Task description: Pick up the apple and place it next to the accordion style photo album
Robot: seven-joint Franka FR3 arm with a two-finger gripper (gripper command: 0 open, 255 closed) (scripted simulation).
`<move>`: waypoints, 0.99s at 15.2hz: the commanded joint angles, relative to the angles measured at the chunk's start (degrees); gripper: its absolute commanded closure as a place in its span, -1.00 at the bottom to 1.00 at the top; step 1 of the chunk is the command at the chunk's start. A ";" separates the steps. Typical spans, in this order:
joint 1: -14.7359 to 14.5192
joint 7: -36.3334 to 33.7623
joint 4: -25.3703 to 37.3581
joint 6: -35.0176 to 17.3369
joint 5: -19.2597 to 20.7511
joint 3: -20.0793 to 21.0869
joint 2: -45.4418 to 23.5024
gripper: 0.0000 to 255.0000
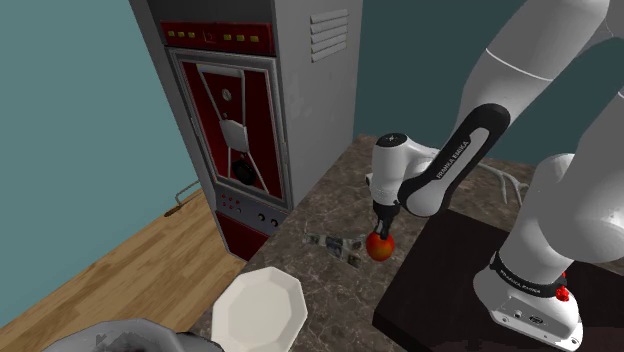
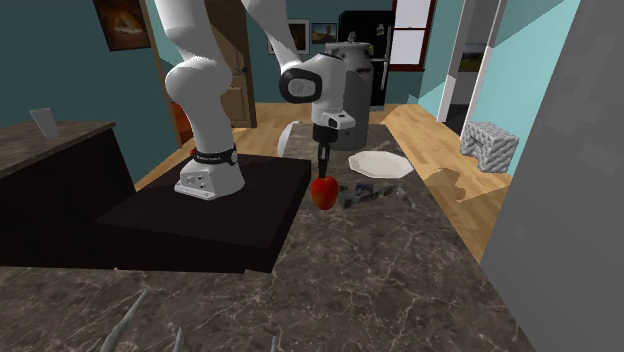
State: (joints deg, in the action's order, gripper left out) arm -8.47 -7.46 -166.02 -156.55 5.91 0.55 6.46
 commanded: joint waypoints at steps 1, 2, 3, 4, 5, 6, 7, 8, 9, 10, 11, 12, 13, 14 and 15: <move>0.01 -0.01 0.00 -0.04 0.01 0.00 -0.03 1.00; 0.01 -0.01 0.00 -0.04 0.01 0.00 -0.03 1.00; 0.01 0.00 0.00 -0.04 0.01 0.00 -0.03 -1.00; 0.01 -0.01 0.00 -0.04 0.01 0.00 -0.03 -1.00; 0.01 -0.01 0.00 -0.04 0.01 0.00 -0.03 -1.00; 0.01 -0.01 0.00 -0.04 0.01 0.00 -0.03 -1.00; 0.01 -0.01 0.00 -0.04 0.01 0.00 -0.03 -1.00; 0.01 -0.01 0.00 -0.04 0.01 0.00 -0.03 -1.00; -0.28 0.48 0.09 2.88 -0.70 0.00 2.81 -1.00; -0.53 0.85 0.31 5.81 -1.26 0.00 5.53 -1.00; -0.76 1.14 0.64 8.72 -1.70 -0.01 8.11 -1.00; -0.93 1.32 0.99 11.00 -1.99 -0.03 10.04 -1.00; -0.94 1.31 0.99 11.00 -1.98 -0.05 10.04 -1.00; -0.94 1.31 0.99 11.00 -1.98 -0.05 10.04 -1.00; -0.95 1.31 0.98 11.00 -1.98 -0.05 10.04 -1.00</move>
State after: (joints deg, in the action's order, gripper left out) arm -9.37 -6.17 -165.00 -145.96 4.00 0.49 16.11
